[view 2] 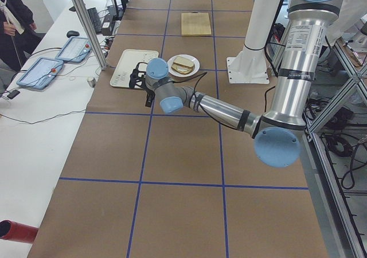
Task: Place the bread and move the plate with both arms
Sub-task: 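Withdraw the right arm away while the left arm reaches toward the plate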
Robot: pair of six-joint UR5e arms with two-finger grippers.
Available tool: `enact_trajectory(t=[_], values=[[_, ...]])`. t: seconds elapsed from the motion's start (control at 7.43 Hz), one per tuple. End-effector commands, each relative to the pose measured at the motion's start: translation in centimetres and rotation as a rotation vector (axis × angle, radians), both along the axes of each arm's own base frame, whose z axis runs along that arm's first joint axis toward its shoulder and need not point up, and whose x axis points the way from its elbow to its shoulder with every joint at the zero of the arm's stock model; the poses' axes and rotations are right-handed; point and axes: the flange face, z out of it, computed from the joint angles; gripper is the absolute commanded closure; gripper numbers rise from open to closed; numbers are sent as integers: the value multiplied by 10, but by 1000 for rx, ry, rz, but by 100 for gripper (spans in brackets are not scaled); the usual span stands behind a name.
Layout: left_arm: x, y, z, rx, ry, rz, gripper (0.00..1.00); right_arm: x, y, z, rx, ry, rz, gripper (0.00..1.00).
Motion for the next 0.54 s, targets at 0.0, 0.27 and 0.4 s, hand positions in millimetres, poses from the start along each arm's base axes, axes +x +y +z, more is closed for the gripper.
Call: enact_trajectory(t=[0.0, 0.27, 0.4], values=[[112, 34, -39, -92, 112, -15, 1, 103, 66, 95, -40, -50, -20, 0], [171, 55, -19, -111, 185, -24, 1, 115, 104, 122, -54, -20, -32, 0], [194, 56, 7, -88, 232, -30, 2, 114, 103, 116, -58, -35, -20, 0]])
